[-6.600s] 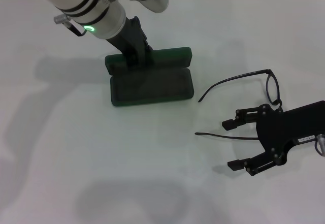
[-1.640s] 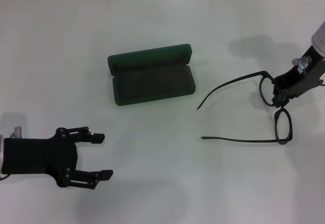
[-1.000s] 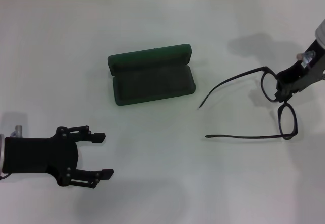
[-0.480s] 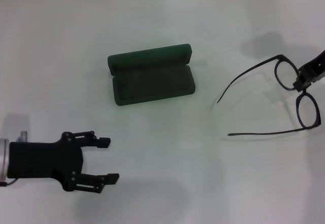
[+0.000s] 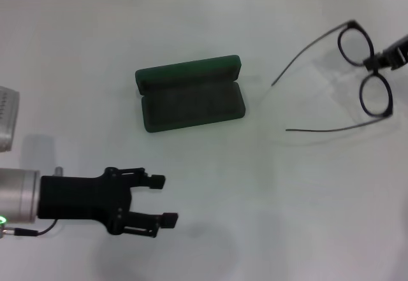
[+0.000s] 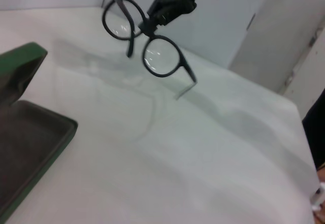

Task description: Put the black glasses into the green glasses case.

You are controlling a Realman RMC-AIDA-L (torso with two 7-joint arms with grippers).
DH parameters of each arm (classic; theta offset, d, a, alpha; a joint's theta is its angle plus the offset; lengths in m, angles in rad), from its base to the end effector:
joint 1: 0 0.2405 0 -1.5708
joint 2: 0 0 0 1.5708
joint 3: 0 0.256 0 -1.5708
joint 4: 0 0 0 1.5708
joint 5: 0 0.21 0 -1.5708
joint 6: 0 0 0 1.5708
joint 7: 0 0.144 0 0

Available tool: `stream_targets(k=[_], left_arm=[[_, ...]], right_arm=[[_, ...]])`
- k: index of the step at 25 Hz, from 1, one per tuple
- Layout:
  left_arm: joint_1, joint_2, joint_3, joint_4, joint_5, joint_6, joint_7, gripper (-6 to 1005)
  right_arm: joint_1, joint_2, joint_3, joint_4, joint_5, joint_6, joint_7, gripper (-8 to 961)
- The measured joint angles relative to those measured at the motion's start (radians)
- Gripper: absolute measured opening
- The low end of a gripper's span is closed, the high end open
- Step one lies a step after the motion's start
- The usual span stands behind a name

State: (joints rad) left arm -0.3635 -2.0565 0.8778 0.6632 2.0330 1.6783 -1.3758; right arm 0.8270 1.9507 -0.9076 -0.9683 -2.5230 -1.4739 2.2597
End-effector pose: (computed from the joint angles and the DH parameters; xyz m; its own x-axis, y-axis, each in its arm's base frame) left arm -0.2990 0.2585 -0.0169 0.8098 0.4562 0.3690 0.4729 -0.8797 0.0498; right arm 0.1968 0.4272 0.0697 0.7603 -0.6481 -0.0443 -0.6035 -0.6794 -0.4174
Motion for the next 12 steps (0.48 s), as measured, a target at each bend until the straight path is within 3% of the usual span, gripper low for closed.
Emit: stream_targets(k=[5, 12], left_arm=[[-0.019, -0.02, -0.001, -0.044, -0.036, -0.001, -0.01, 870], [-0.076, -0.03, 0.004, -0.131, -0.09, -0.014, -0.002, 869]], right_arm=[[-0.057, 0.009, 0.08, -0.039, 0.247, 0.01, -0.242, 39], [-0.07, 0.026, 0.08, -0.028, 0.429, 0.01, -0.428, 39]])
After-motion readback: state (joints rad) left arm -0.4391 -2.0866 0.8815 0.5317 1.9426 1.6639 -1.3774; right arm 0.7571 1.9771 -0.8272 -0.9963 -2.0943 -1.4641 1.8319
